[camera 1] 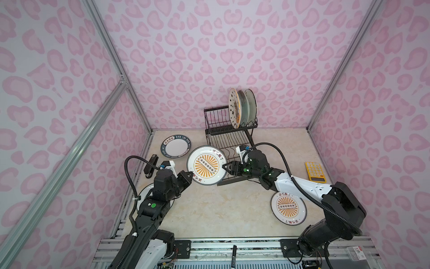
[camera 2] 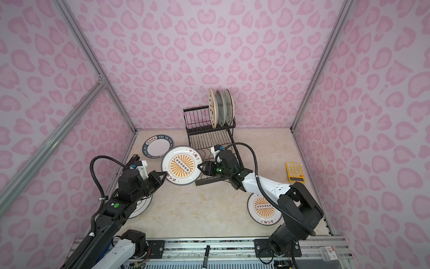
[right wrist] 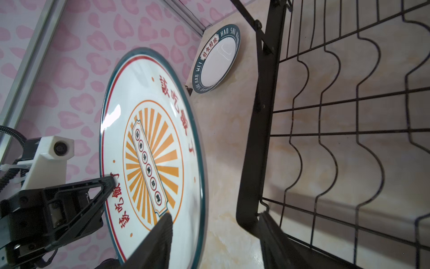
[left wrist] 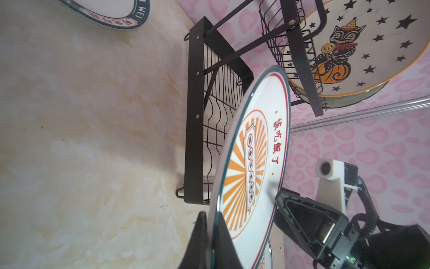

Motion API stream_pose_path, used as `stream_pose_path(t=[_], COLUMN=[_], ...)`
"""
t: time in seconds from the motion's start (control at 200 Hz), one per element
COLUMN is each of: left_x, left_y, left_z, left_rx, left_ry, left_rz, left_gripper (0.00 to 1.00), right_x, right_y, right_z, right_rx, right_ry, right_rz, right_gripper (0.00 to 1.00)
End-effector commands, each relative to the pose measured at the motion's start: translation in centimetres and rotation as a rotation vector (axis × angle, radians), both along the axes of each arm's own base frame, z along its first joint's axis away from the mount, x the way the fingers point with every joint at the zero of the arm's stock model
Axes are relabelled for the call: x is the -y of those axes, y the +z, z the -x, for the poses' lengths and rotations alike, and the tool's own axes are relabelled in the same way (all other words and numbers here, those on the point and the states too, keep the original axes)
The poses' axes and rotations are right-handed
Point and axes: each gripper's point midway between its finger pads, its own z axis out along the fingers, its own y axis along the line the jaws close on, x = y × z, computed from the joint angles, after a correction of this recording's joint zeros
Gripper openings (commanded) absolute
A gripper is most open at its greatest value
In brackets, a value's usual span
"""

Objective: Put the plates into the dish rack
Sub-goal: 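Lift the sunburst plate upright with both grippers toward the rack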

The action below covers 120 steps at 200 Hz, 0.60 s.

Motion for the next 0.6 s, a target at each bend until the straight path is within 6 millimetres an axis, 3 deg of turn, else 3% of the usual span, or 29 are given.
stream_pose_path(t=[0.0,0.265,0.595], left_x=[1.2,1.9,2.2], left_y=[2.5,1.9,0.7], left_z=[-0.8,-1.1,-1.2], left_rx=[0.115,0.116,0.096], left_ry=[-0.058,-0.087,-0.107], left_rz=[0.048,0.067,0.066], left_gripper=[0.04,0.04,0.04], right_x=[-0.6,-1.3,-1.8], right_y=[1.2,2.0,2.9], right_z=[-0.2,-0.1,0.0], right_rx=[0.025,0.026,0.026], right_ry=[0.014,0.032,0.051], right_rz=[-0.048,-0.107,-0.164], right_gripper=[0.55,0.44,0.1])
